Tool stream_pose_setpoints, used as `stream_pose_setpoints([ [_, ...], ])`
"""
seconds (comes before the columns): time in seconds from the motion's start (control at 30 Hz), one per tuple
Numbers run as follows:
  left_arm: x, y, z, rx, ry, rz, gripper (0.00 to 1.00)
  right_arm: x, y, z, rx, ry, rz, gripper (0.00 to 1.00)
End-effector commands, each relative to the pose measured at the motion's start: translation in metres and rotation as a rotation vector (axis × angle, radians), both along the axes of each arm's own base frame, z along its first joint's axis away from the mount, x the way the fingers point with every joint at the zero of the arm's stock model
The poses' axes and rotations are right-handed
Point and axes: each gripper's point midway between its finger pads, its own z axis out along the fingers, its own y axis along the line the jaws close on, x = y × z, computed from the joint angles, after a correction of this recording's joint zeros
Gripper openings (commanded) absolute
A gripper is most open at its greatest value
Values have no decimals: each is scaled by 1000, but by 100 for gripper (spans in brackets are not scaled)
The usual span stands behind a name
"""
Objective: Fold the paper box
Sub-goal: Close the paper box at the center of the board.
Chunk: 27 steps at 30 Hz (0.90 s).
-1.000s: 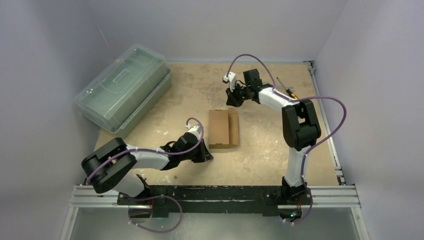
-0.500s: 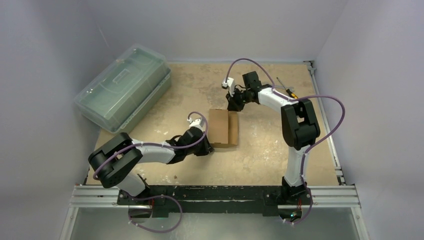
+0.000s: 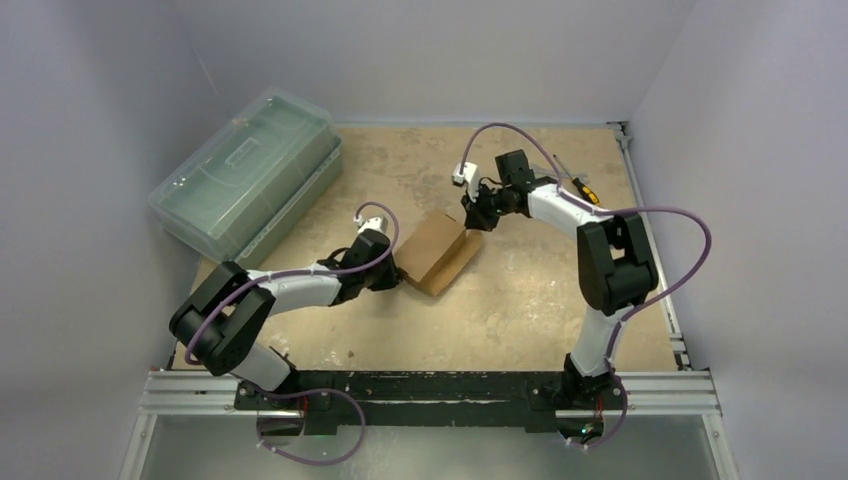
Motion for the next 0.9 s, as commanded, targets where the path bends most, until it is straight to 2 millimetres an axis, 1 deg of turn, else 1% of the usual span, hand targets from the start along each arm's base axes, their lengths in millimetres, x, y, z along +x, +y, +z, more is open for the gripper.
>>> stream_pose_setpoints([
  [0.0,30,7,11,66,-76,4,7,-47,16,-3,33,124,8,9],
  [0.13,36,13,5,96,-71,14,7,-57,7,-3,20,131,-54,10],
  [0.23,42,22,6,129,-81,26,7,-59,2,7,17,101,-77,12],
  [0.3,46,30,8,158,-92,47,7,-55,-4,16,16,77,-122,15],
  [0.37,46,39,10,181,-100,72,8,-46,-13,30,24,39,-166,22],
  [0.43,42,46,17,176,-121,96,9,-41,-20,47,35,-14,-183,31],
  [0.5,36,52,28,157,-146,115,10,-37,-24,62,49,-70,-188,41],
  [0.57,29,56,37,130,-167,130,13,-33,-24,76,74,-113,-190,47],
  [0.67,17,57,47,78,-180,114,18,-31,-19,86,111,-128,-168,52],
  [0.73,7,53,52,28,-179,89,21,-31,-8,96,174,-115,-123,56],
  [0.8,-6,47,56,-45,-176,50,26,-31,6,103,238,-88,-65,67],
  [0.83,-11,42,63,-95,-192,30,30,-29,12,104,264,-64,-55,72],
  [0.87,-16,38,67,-137,-197,18,35,-25,18,105,287,-40,-43,75],
])
